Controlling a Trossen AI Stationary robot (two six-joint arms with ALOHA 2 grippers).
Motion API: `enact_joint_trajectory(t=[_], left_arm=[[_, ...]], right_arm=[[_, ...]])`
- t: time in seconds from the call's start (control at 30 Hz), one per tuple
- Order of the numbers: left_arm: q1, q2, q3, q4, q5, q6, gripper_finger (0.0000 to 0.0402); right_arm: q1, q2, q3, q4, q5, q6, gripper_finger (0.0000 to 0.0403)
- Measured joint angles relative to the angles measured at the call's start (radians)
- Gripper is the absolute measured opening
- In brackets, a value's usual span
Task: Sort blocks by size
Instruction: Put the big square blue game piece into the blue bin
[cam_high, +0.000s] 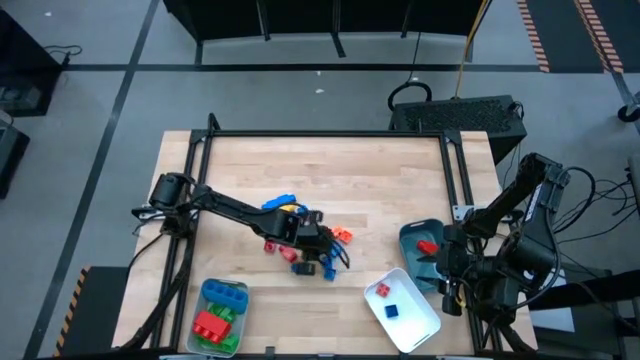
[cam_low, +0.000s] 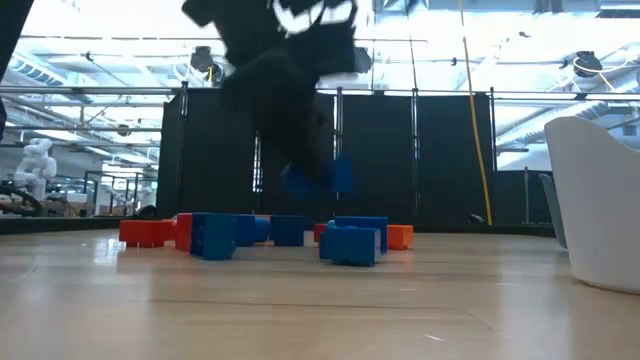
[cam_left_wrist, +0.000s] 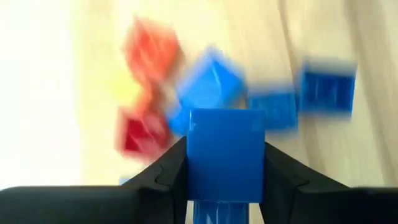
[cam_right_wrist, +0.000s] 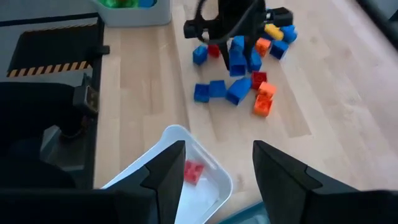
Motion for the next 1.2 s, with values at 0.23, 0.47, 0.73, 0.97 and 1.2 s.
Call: enact_joint_trajectory(t=[0.23,0.47,0.73,0.97,1.2], left_arm=[[0.004,-0.005,0.110,0.268,-0.073,0.123,0.0135],[0.068,0.085,0.110,0.635,-0.054,0.135,0.0135],[0.089,0.244,0.224,0.808,0.017,0.092,0.0135],[0.089,0.402,0.438,0.782,0.057,0.115,0.0135],[0.092,0.511,0.597,0.770,0.083,0.114,0.0135]], right_arm=[[0.000,0.000,0.000,0.030,0.124,-0.077,0.0171],[0.000,0.000,0.000,0.171,0.140,-0.238,0.0171],[0.000,0.000,0.000,0.272,0.140,-0.353,0.0171],[0.000,0.000,0.000,0.277,0.139,-0.360,0.0171],[0.000,0.000,0.000,0.277,0.138,-0.360,0.0171]])
